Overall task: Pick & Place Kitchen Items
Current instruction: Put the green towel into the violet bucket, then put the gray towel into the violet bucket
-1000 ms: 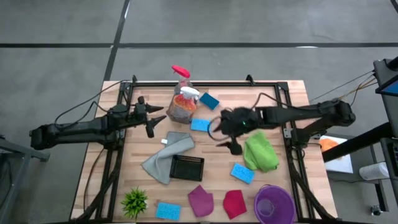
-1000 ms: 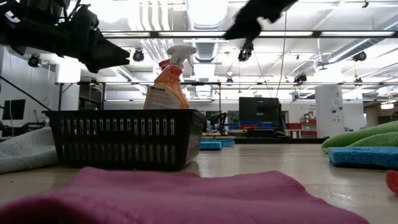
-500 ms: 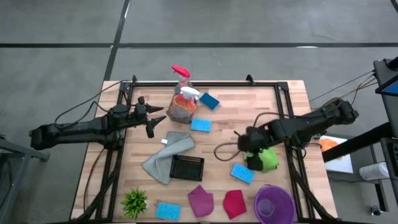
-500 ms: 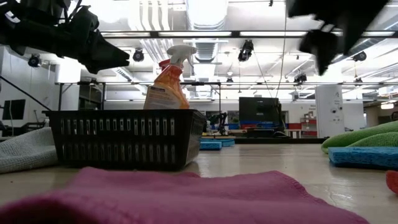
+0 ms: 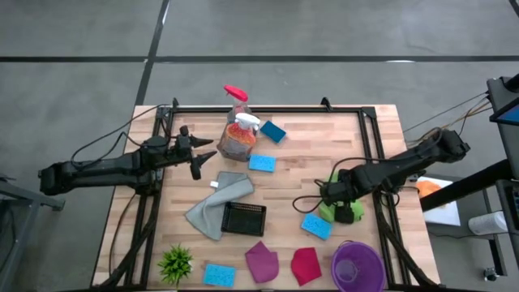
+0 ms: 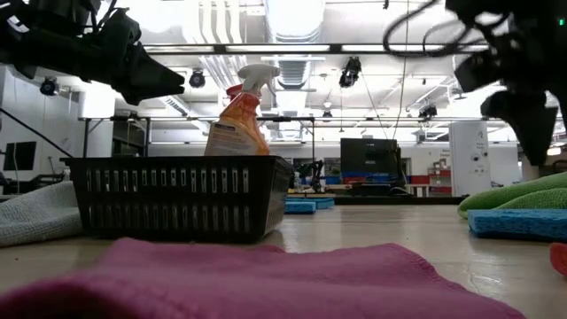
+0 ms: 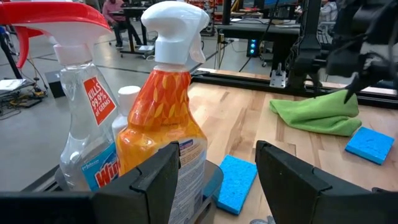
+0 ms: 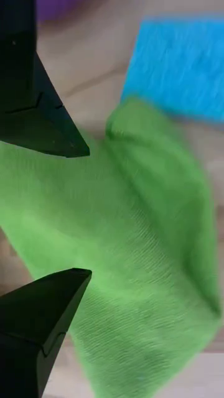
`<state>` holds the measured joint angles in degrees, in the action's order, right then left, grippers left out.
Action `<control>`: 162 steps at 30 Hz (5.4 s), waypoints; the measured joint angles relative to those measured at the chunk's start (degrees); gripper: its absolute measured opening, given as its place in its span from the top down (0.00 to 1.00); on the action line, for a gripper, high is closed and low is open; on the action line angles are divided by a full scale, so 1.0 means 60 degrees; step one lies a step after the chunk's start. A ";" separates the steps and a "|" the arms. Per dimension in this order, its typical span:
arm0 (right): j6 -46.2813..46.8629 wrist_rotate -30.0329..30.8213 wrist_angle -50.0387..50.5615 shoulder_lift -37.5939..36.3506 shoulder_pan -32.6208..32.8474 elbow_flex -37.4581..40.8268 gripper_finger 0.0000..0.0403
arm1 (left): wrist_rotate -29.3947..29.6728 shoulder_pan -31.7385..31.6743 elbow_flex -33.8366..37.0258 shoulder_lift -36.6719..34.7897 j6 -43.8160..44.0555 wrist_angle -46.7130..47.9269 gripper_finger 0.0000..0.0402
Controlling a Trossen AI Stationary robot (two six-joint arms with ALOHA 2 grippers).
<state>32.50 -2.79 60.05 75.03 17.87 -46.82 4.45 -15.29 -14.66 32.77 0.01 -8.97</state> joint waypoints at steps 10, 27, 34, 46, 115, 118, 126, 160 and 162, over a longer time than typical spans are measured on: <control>-0.0273 -0.0304 -0.0721 0.0128 -0.0193 0.0881 0.24 | 0.0004 0.0000 0.0000 0.0000 0.0004 -0.0011 0.46; -0.0560 -0.0242 -0.1027 0.0241 -0.0119 0.0954 0.92 | 0.0113 -0.0004 0.0000 0.0000 0.0022 -0.0036 0.46; -0.0919 0.0602 -0.1062 -0.0334 0.0140 0.0710 0.95 | 0.0131 -0.0004 0.0000 -0.0004 -0.0028 -0.0076 0.46; -0.2870 0.2807 -0.3709 -0.4353 0.0635 0.0321 0.96 | 0.0265 -0.0011 0.0000 -0.0007 -0.0104 -0.0271 0.46; 0.1290 -0.0146 -0.5348 -0.0630 0.5818 0.0198 0.96 | 0.1064 -0.0010 0.1056 -0.0007 0.0724 -0.2191 0.46; 0.1506 -0.0143 -0.5239 -0.0284 0.5818 0.0157 0.96 | 0.1086 -0.0011 0.1056 -0.0007 0.0718 -0.2193 0.46; 0.1516 0.0105 -0.3200 0.0481 0.5814 -0.1154 0.96 | 0.1086 -0.0011 0.1056 -0.0007 0.0721 -0.2191 0.46; 0.0564 0.3778 -0.0921 0.0918 0.6158 -0.4889 0.13 | 0.1084 -0.0007 0.1067 -0.0007 0.0570 -0.2431 0.46; -0.0190 0.4904 -0.1638 0.0532 0.6276 -0.4576 0.13 | 0.0968 -0.0004 0.1068 -0.0011 0.0685 -0.2560 0.46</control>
<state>31.36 26.63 50.23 78.23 55.52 -74.27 10.26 -15.31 -8.25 32.71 4.12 -24.33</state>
